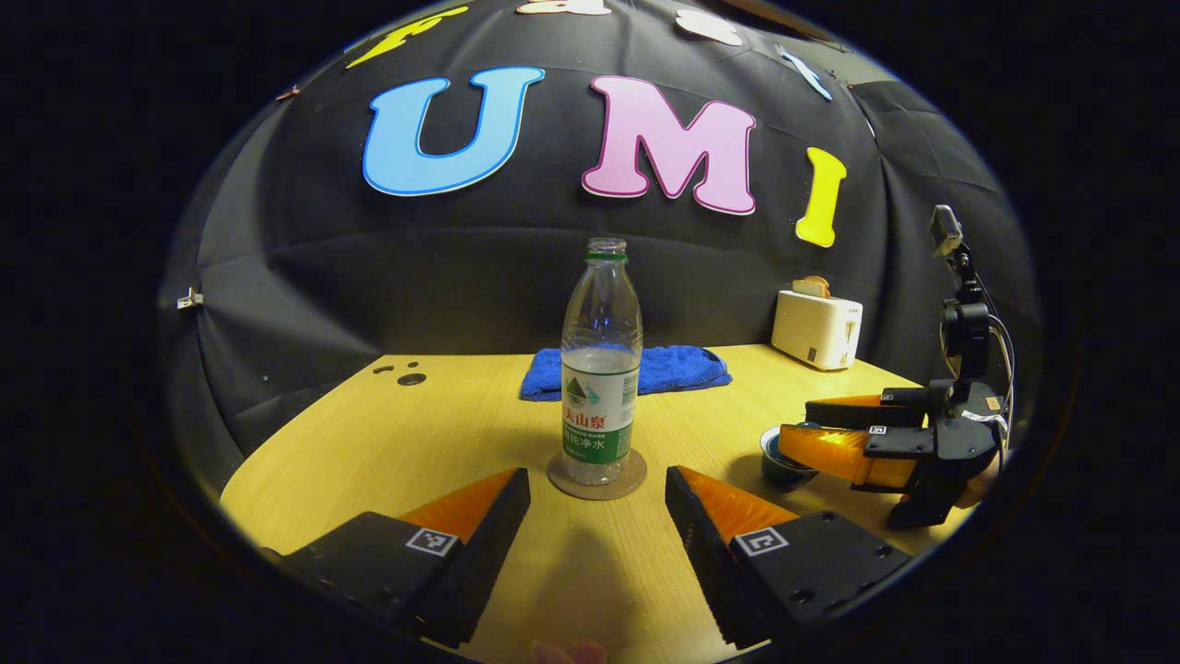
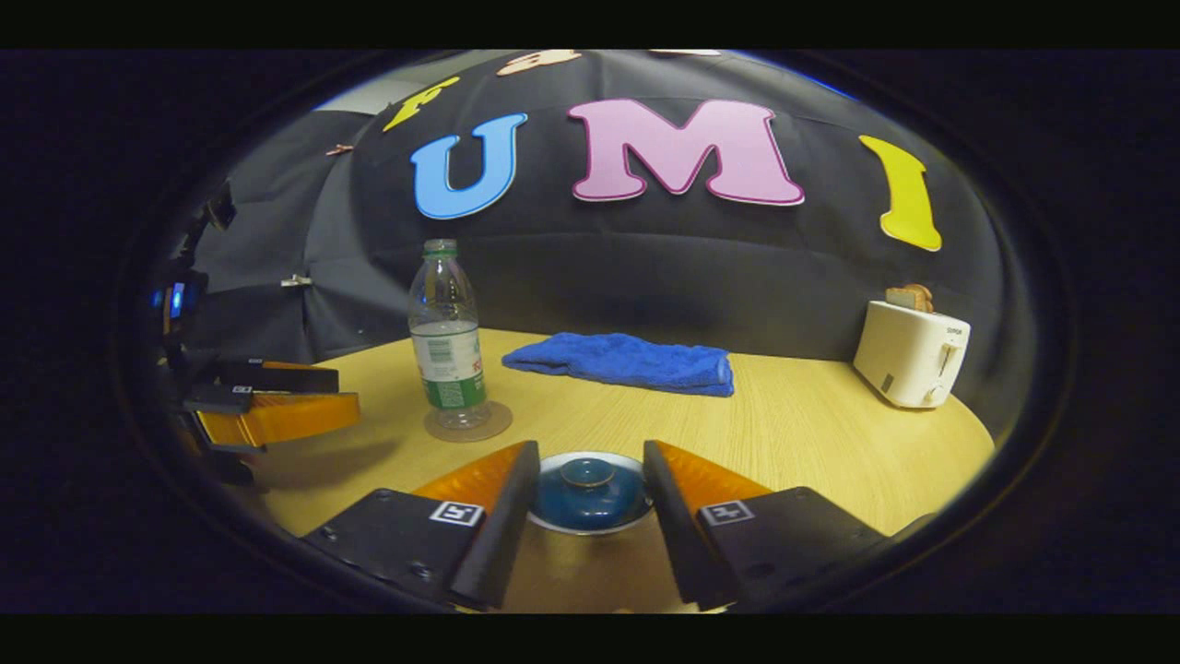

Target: Open the teacup lid with one hand, grasp the water bottle and pour water into the teacup with the other hand; after pouring, place the water bottle on the coaster and then close the teacup lid.

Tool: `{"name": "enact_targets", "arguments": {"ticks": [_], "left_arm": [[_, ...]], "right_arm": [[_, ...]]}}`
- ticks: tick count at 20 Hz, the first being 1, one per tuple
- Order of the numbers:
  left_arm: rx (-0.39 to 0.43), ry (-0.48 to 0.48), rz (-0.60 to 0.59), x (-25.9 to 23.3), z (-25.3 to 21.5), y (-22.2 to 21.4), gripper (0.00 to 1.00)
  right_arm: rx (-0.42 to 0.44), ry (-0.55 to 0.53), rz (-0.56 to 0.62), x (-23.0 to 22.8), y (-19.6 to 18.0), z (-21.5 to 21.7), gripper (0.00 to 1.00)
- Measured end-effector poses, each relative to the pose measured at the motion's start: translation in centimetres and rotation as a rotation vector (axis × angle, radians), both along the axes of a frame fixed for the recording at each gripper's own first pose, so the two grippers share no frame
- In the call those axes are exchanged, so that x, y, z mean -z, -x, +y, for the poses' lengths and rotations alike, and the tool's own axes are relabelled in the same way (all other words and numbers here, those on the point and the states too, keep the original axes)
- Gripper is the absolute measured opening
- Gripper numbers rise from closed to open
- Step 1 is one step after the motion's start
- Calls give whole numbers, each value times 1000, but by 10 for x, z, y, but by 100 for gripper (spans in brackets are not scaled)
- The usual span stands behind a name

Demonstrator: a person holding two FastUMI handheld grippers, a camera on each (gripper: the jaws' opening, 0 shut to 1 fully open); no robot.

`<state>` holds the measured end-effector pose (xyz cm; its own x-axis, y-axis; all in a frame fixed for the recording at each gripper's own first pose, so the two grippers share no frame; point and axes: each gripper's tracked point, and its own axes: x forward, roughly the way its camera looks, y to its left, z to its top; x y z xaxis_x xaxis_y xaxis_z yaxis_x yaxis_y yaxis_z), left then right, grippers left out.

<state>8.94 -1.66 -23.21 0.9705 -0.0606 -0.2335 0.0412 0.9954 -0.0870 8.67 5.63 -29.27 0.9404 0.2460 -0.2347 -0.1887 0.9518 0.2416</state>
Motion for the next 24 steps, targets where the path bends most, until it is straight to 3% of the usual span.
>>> {"name": "enact_targets", "arguments": {"ticks": [1,2,3,4,5,8,14,24], "left_arm": [[-8,4,2,-4,0,2,93],[-18,6,7,-9,0,5,93],[-26,6,11,-16,0,9,93],[-38,5,12,-25,1,12,93],[-49,3,12,-36,0,16,93],[-87,-20,10,-77,3,31,93],[-86,-53,-47,-154,5,59,93],[-112,-33,-74,-182,36,79,93]], "right_arm": [[9,-8,-10,-10,2,-5,79],[21,-11,-18,-22,4,-9,80],[34,-8,-29,-38,8,-14,93],[44,-8,-42,-55,11,-19,92],[50,-10,-56,-74,15,-22,98],[49,-27,-67,-132,25,-28,98],[81,-6,-113,-227,54,-41,98],[133,36,-129,-259,90,-50,98]]}}
